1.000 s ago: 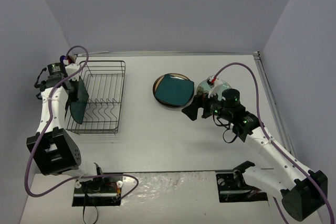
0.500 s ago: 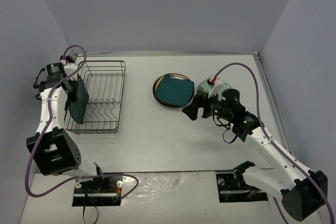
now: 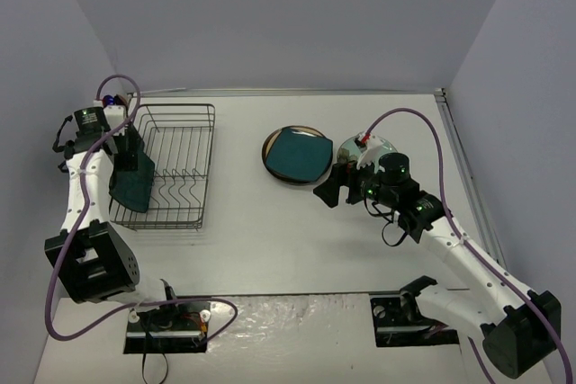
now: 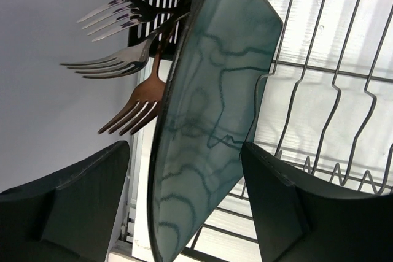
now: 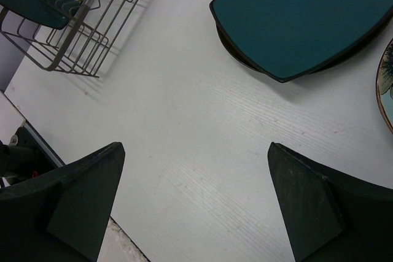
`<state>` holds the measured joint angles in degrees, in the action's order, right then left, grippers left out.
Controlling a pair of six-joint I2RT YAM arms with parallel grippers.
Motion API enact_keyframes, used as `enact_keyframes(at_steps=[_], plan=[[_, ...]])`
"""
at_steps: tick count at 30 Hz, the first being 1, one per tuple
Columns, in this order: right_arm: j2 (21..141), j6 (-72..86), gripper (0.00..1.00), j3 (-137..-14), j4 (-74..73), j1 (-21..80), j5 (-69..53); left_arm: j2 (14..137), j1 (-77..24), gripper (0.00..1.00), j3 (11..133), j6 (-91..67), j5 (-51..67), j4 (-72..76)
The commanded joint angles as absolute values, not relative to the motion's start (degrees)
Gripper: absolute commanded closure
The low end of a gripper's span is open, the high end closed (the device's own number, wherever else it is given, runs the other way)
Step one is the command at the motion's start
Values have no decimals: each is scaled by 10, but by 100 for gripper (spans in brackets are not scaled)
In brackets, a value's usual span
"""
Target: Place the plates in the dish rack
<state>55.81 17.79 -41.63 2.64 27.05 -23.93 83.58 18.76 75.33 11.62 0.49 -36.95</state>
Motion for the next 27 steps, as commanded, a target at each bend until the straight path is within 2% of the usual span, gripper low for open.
enact_keyframes(at_steps=[1, 3, 6, 9, 13, 16, 18, 23, 27], plan=[[570, 191, 0, -426, 53, 272, -208, 790, 189, 19, 796, 71, -22, -351], [582, 204, 0, -432, 54, 272, -196, 777, 188, 10, 809, 39, -31, -358], [608, 230, 1, -446, 53, 272, -171, 753, 187, 3, 816, 9, -32, -366], [643, 271, 4, -459, 57, 271, -122, 702, 180, 3, 815, -30, -20, -368], [707, 331, 14, -472, 86, 266, -88, 645, 151, 3, 788, -108, 54, -344], [759, 377, 21, -482, 111, 264, -85, 590, 116, 3, 716, -140, 138, -269], [782, 386, 23, -487, 124, 263, -85, 565, 85, 3, 683, -148, 148, -238], [843, 451, 40, -479, 195, 257, -79, 505, 33, 3, 578, -162, 181, -153], [889, 476, 45, -485, 232, 257, -76, 470, 9, 3, 513, -156, 180, -113]])
